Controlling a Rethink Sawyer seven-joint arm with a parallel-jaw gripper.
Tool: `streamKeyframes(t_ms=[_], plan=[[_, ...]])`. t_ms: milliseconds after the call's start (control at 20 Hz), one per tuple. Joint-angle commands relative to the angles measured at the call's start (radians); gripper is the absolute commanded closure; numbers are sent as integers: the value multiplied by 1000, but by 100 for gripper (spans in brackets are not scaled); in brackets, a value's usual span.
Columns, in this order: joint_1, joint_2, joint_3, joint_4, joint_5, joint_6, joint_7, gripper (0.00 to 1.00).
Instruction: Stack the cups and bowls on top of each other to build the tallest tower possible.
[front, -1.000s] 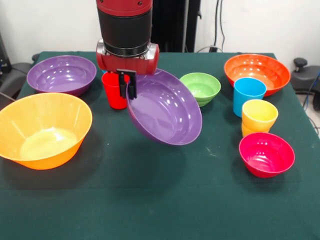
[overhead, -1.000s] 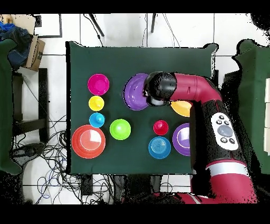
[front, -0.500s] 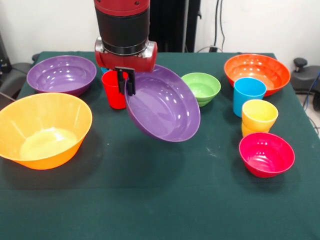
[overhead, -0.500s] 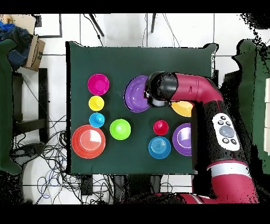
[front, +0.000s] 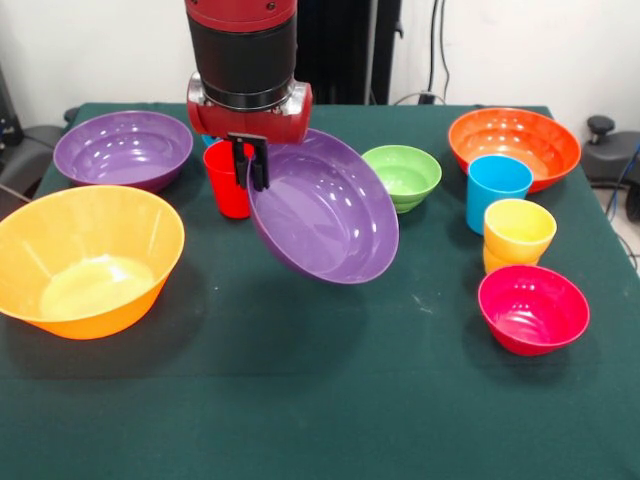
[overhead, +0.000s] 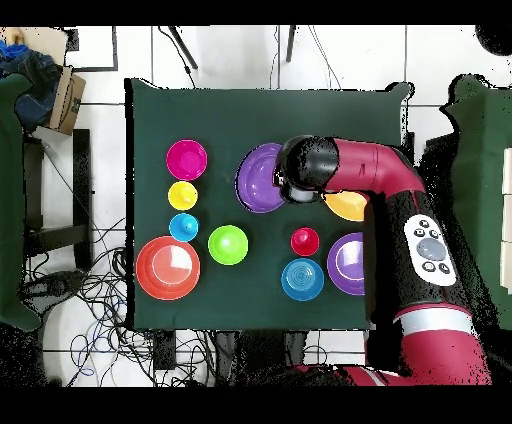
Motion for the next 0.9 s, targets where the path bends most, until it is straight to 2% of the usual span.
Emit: streamKeyframes(t_ms=[50,300,900], plan=[[-4,18,74,-54,-7,89,-130,100],[-1,21,73,-64,-8,98,-131,100],[-10,81,91,-149,-8,150,-176,100]])
